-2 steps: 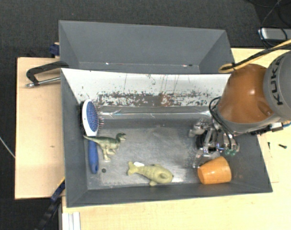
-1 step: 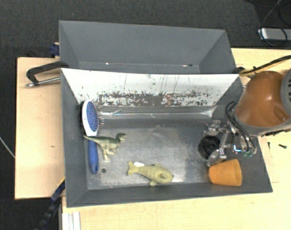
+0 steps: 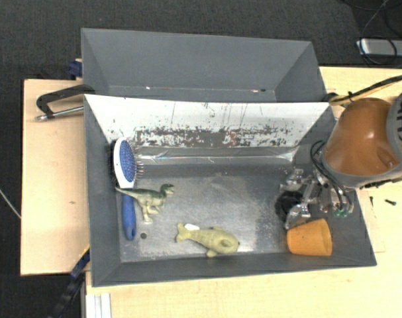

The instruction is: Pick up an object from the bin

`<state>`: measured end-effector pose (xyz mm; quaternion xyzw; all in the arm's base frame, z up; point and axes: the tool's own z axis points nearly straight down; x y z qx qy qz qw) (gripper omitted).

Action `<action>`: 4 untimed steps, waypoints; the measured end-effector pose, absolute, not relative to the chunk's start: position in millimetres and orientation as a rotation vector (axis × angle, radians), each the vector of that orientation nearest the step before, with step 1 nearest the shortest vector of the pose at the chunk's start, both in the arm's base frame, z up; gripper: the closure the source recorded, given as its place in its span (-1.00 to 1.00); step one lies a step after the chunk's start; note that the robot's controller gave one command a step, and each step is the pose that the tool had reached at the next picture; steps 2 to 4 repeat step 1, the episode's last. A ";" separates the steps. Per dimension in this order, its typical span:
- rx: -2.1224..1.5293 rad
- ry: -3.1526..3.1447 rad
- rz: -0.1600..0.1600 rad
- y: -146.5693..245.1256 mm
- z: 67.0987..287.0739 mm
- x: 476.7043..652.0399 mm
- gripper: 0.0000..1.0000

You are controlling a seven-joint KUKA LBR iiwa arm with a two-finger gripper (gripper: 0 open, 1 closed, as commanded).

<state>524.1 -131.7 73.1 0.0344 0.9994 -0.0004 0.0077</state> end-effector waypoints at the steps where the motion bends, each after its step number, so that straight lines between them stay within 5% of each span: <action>1: 0.040 3.127 -0.006 -155.2 219.2 509.3 1.00; 4: 0.040 3.127 -0.006 -155.2 219.2 509.3 1.00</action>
Offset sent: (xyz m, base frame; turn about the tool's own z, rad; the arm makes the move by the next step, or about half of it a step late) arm -0.0173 -0.0224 0.1403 -0.0459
